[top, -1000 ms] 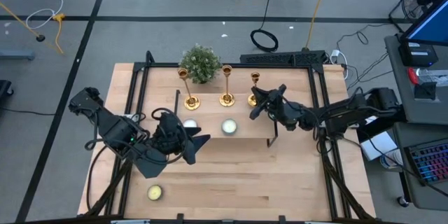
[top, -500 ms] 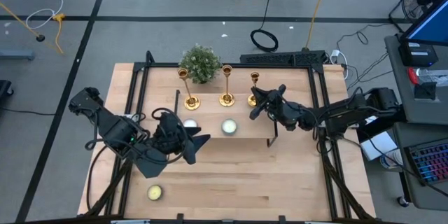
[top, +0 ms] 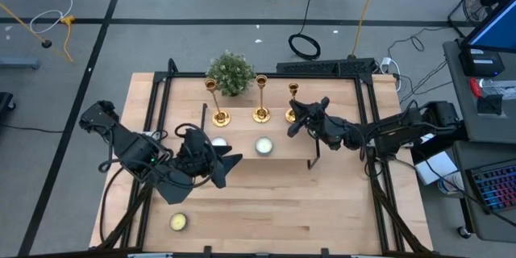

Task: Stock candles and holders on shelf
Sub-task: Align the gold candle holder with the other gold candle holders on the shelf

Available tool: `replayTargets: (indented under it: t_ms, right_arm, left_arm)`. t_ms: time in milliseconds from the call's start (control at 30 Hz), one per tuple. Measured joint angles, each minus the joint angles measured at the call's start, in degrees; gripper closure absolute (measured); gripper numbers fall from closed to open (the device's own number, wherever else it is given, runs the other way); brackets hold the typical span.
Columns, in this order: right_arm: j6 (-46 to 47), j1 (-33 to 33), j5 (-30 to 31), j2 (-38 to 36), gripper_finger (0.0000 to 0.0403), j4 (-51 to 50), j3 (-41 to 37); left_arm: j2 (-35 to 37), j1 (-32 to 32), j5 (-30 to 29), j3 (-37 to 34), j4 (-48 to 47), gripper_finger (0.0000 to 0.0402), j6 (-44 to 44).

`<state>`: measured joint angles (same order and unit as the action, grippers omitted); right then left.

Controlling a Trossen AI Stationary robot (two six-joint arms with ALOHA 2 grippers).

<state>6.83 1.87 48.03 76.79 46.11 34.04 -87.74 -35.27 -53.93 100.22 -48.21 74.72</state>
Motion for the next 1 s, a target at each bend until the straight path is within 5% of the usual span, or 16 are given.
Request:
replayTargets:
  t_ms: [1000]
  right_arm:
    - [2.13,0.13,-0.17,-0.06,0.0351,-2.66,0.02]
  left_arm:
    - [0.00,0.00,-0.11,0.00,0.09,0.0133,0.15]
